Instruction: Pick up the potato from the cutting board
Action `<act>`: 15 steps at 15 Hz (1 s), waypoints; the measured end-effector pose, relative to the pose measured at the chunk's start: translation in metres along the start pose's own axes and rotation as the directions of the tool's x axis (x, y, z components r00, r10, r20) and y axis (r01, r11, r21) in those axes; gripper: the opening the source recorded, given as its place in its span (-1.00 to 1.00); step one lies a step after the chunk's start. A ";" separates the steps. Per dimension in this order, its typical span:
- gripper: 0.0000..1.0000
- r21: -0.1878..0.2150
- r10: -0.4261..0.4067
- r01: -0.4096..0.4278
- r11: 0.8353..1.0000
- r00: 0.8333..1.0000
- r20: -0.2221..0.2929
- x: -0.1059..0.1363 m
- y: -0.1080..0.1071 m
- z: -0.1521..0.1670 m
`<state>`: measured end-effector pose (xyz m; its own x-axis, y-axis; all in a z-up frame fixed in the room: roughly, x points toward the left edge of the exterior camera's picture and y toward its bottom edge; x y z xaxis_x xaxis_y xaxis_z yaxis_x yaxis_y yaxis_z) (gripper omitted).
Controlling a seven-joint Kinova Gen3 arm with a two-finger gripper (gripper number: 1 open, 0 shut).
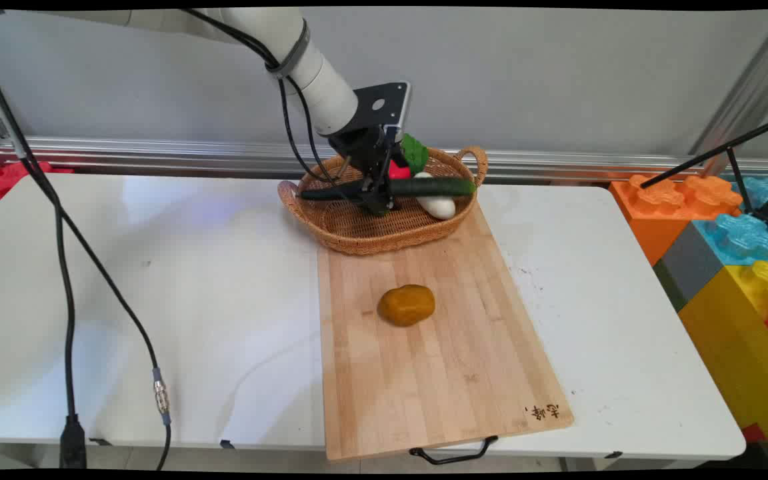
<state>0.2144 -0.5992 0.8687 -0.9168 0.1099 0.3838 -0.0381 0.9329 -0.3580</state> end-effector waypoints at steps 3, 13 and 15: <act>1.00 0.002 -0.052 0.052 0.999 0.999 0.008 0.000 0.005 -0.006; 1.00 -0.056 -0.317 0.319 0.946 0.948 0.034 0.031 0.056 -0.039; 1.00 -0.072 -0.356 0.358 0.931 0.934 0.037 0.036 0.066 -0.040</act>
<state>0.1953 -0.5198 0.8931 -0.8571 -0.2425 0.4544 -0.3352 0.9325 -0.1346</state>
